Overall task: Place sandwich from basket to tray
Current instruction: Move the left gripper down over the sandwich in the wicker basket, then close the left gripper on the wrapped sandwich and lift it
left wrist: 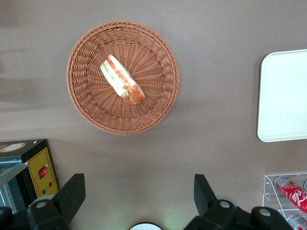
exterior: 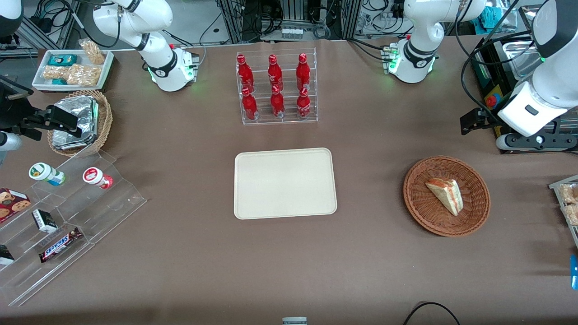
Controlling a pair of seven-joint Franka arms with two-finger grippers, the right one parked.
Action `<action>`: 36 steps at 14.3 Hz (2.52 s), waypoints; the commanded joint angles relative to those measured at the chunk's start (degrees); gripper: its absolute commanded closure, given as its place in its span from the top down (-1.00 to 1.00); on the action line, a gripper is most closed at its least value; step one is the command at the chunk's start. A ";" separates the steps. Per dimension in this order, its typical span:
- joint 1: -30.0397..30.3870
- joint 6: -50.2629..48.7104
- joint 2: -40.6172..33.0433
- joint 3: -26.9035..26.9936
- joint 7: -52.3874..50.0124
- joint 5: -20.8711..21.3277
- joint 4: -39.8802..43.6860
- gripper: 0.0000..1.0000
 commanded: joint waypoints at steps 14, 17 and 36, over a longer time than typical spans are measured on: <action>0.89 33.96 9.24 4.80 -11.93 -0.19 -24.29 1.00; 0.89 38.42 11.25 4.80 -29.94 -0.28 -24.38 1.00; -3.57 28.10 13.55 2.61 -26.60 2.35 -18.16 -0.87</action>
